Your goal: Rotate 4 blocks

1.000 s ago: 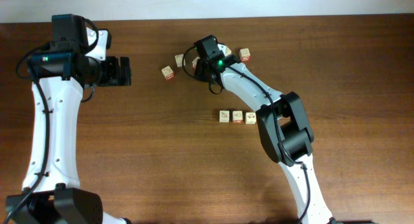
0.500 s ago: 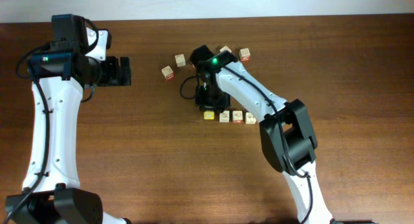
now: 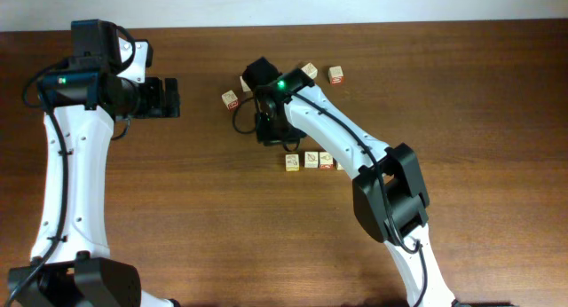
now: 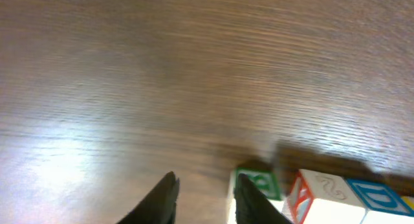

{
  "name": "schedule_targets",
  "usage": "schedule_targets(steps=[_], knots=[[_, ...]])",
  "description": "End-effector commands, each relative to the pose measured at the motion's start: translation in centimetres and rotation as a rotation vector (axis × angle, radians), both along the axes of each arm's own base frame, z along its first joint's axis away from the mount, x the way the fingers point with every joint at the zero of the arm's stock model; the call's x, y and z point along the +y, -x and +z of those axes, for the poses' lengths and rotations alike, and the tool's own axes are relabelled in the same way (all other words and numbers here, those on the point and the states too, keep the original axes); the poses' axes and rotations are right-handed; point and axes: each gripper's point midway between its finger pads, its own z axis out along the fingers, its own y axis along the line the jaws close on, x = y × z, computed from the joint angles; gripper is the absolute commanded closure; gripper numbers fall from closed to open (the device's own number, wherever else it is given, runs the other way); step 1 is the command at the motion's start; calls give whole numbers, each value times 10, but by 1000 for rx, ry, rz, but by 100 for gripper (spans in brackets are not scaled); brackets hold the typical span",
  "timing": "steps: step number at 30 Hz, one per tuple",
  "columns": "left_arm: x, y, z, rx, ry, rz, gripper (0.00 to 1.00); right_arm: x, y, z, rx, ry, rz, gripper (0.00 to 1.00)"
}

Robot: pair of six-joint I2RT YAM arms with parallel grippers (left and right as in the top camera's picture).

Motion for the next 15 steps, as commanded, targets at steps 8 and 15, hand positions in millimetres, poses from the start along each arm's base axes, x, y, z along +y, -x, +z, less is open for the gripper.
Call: schedule_targets(steps=[8, 15], knots=[[-1, -3, 3, -10, -1, -20, 1, -7, 56, -42, 134, 95, 72, 89], [-1, -3, 3, -10, -1, -21, 1, -17, 38, -42, 52, 152, 14, 90]])
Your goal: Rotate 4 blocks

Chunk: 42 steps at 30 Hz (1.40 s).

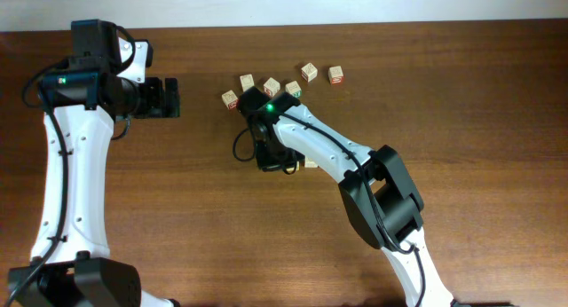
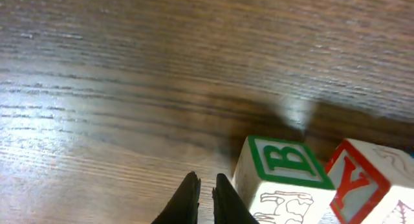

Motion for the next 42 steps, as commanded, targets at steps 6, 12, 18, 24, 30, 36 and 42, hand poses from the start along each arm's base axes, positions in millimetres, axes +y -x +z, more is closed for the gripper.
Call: schedule_targets(steps=[6, 12, 18, 24, 30, 36, 42], knots=[[-1, -3, 3, -11, -1, -21, 1, -12, -10, 6, -59, 53, -47, 92], [-1, -3, 3, -11, -1, -21, 1, -29, -22, 6, -58, 54, -91, 92], [-1, -3, 3, -11, -1, -21, 1, -27, -31, 7, -85, 35, -63, 93], [-1, -3, 3, -11, -1, -21, 1, -49, -50, 91, -25, -113, -175, 96], [-1, -3, 3, -11, -1, -21, 1, -141, -24, 107, 133, 71, -228, 96], [-1, -3, 3, -11, -1, -20, 1, -174, -37, 149, -67, 157, -254, 96], [-1, -3, 3, -11, -1, -20, 1, -188, -8, 127, -97, 84, -291, 96]])
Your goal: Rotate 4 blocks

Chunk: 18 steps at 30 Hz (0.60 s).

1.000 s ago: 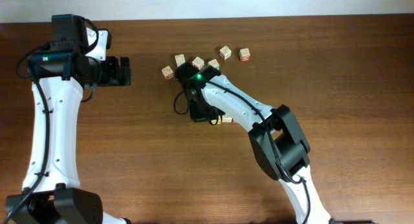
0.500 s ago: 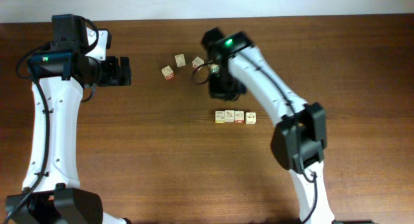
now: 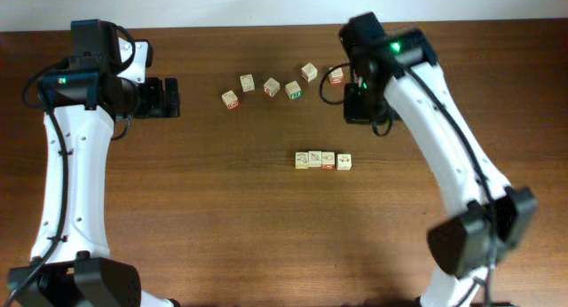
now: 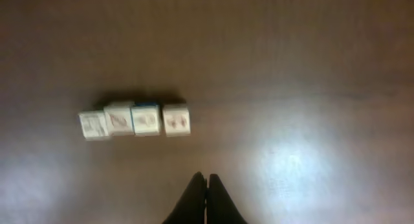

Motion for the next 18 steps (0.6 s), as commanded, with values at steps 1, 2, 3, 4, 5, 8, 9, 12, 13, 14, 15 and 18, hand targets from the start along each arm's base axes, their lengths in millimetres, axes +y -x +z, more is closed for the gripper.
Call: schedule_targets(steps=[1, 2, 3, 4, 5, 8, 9, 12, 13, 14, 15, 18], knots=[[-1, -3, 3, -10, 0, -21, 1, -9, 17, -61, 112, -24, -29, 96], [-1, -3, 3, -10, 0, -21, 1, -11, 18, -79, 126, -44, -36, 96], [-1, -3, 3, -10, -1, -21, 1, -10, 19, -93, 133, -76, -24, 96], [-1, -3, 3, -10, -1, -21, 1, -12, 22, -117, 151, -134, -32, 96], [-1, -3, 3, -10, -1, -21, 1, -15, 24, -128, 154, -152, -42, 96], [-1, -3, 3, -10, 0, -21, 1, -12, 27, -159, 147, -270, -32, 96], [-1, -3, 3, -10, 0, -21, 1, -7, 30, -167, 146, -307, -27, 96], [-1, -3, 3, -10, 0, -21, 1, 4, 34, -178, 142, -379, -41, 96], [-1, -3, 3, -10, 0, -21, 1, 7, 32, -179, 134, -399, -50, 96], [-1, -3, 3, -10, -1, -21, 1, 8, 30, -179, 125, -401, -48, 96], [-1, -3, 3, -10, -1, -21, 1, 10, 26, -178, 110, -411, -43, 96], [-1, -3, 3, -10, -1, -21, 1, 14, 18, -175, 75, -434, -35, 96]])
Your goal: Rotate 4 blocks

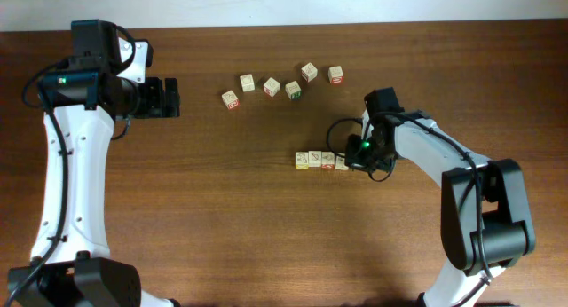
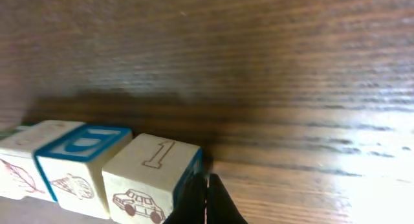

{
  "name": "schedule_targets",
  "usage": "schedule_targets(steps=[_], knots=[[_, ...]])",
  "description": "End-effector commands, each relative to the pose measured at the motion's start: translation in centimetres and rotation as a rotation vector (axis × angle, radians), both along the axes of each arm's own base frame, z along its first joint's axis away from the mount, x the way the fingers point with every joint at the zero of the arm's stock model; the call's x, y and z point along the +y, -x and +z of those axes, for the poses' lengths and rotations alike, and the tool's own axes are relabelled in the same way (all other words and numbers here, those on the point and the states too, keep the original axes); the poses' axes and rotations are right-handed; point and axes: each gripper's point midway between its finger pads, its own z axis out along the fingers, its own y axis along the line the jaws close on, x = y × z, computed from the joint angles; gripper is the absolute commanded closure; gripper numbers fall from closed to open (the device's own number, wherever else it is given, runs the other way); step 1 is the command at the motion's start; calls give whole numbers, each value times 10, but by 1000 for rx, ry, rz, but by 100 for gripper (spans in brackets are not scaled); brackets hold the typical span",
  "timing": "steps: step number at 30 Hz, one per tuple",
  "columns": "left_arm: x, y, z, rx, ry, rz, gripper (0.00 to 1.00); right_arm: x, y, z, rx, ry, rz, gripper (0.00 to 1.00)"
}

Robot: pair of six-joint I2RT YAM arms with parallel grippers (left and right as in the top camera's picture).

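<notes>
Four wooden blocks stand in a row (image 1: 321,160) at mid-table. The wrist view shows its right end: a block with a "1" on top and a car on its side (image 2: 152,175), then a blue-framed block (image 2: 77,160), then another (image 2: 22,166). My right gripper (image 2: 207,185) is shut with nothing in it, low on the table, its tips against the right side of the "1" block. In the overhead view the right gripper (image 1: 354,155) sits at the row's right end. My left gripper (image 1: 169,98) hangs far left, away from all blocks.
Several loose blocks lie in an arc at the back, from one at the left (image 1: 231,99) to one at the right (image 1: 335,74). The brown wooden table (image 1: 266,236) stretches bare in front of the row.
My right gripper was high at the back right, looking down on the row. Now it is down at table level, shut, its tips against the row's right end block. The left arm is unchanged.
My right gripper was slightly open, low at the row's left end. Then it was shut beside the green "B" block there. Later it was raised at the back right and the row lay a little further right. Now it touches the row's right end.
</notes>
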Motion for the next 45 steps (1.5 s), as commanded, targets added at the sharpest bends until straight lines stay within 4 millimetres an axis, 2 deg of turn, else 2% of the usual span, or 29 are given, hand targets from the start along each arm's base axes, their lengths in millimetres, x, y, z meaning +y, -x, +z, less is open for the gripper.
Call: schedule_targets(steps=[1, 7, 16, 18, 20, 22, 25, 27, 29, 32, 36, 40, 45], knots=[[-1, -3, 3, -11, -1, -20, 1, 5, -3, 5, -17, -32, -5, 96], [-1, -3, 3, -12, -1, -21, 1, 10, -11, 7, -57, -56, 11, 96], [0, -3, 3, -11, -4, -19, 1, 13, -11, 12, -55, -76, 39, 96], [0, -3, 3, -11, -4, -19, 1, -2, -20, 33, -53, -27, 61, 96], [0, -3, 3, -11, -4, -19, 1, -8, -29, 51, -72, 22, 87, 94], [-2, -3, 3, -12, 3, -23, 1, -5, -46, 76, -129, 20, 102, 87], [-2, -3, 3, -12, 3, -23, 1, 22, -62, 90, -211, -11, 117, 86], [-2, -3, 3, -12, 4, -22, 1, 46, -66, 82, -218, 12, 71, 86], [-2, -3, 3, -10, 16, 1, 1, 56, -65, 67, -205, 82, 15, 85], [-2, -3, 3, -10, 18, 4, 1, 73, -60, 45, -170, 88, 43, 85], [-2, -3, 3, -9, 22, 12, 1, 77, -53, 25, -110, 73, 57, 83], [-2, -3, 3, -9, 26, 18, 1, 88, -47, 24, -101, 59, 82, 74], [-2, -3, 3, -8, 26, 18, 1, 83, -44, 21, -88, 107, 41, 75]])
